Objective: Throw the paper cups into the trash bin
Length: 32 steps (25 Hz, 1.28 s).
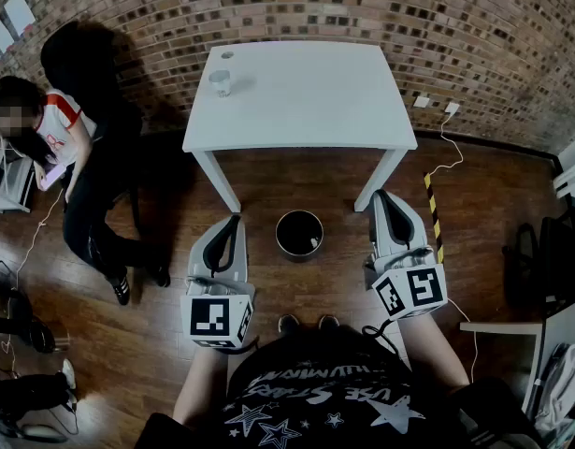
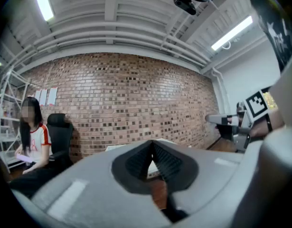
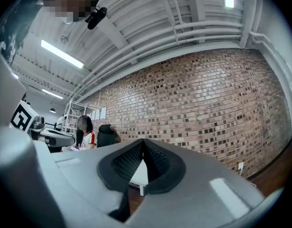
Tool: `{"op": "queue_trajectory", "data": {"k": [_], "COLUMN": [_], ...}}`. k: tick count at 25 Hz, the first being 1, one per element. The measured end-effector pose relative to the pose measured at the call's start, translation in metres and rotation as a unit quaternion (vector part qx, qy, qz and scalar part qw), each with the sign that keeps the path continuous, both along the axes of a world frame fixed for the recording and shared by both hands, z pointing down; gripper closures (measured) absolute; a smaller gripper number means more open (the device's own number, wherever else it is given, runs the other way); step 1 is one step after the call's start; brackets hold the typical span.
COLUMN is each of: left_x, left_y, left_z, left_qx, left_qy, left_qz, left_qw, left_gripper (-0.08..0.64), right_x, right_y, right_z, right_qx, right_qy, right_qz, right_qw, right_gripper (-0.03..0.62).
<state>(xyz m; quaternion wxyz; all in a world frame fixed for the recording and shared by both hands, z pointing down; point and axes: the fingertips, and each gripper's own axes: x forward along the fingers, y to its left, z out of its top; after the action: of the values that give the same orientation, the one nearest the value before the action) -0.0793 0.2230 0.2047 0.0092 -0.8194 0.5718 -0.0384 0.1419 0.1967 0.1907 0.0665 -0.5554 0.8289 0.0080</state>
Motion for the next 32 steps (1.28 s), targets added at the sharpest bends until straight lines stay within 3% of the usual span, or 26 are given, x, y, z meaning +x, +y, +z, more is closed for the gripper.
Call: {"op": "queue_trajectory", "data": {"k": [3,8,15,22,32], "left_x": [-0.011,-0.033,-0.015,-0.01,0.01], "left_y": [-0.015,-0.038,-0.07,-0.137,-0.235], "left_z": [-0.002,-0.004,0.007,0.008,0.003], "left_qx": [0.019,0.013,0.008,0.007,-0.013], "left_qy": [-0.023,-0.008,-0.018,-0.026,-0.046], "left_qz": [0.014,-0.006,-0.013,-0.063,-0.149], "left_qw": [0.9994,0.9999,0.9997,0.9977,0.9877], "left_gripper": [0.555,0.555,0.555,0.555,0.555], "right_x": [-0.006,-0.009,0.0,0.006,0.03], "right_y": [-0.012,-0.023,-0.057,-0.155,-0.292], "right_z": [-0.006,-0.005,0.004,0.022,0.022], "right_qx": [0.012,0.014,0.026,0.014,0.0], "right_qy": [-0.002,-0.001,-0.003,-0.026,-0.042], "right_qz": [0.005,0.017,0.015,-0.026,-0.093], "right_qw": [1.0,1.0,1.0,0.999,0.995], "right_gripper": [0.584,0.584,0.584,0.584,0.584]}}
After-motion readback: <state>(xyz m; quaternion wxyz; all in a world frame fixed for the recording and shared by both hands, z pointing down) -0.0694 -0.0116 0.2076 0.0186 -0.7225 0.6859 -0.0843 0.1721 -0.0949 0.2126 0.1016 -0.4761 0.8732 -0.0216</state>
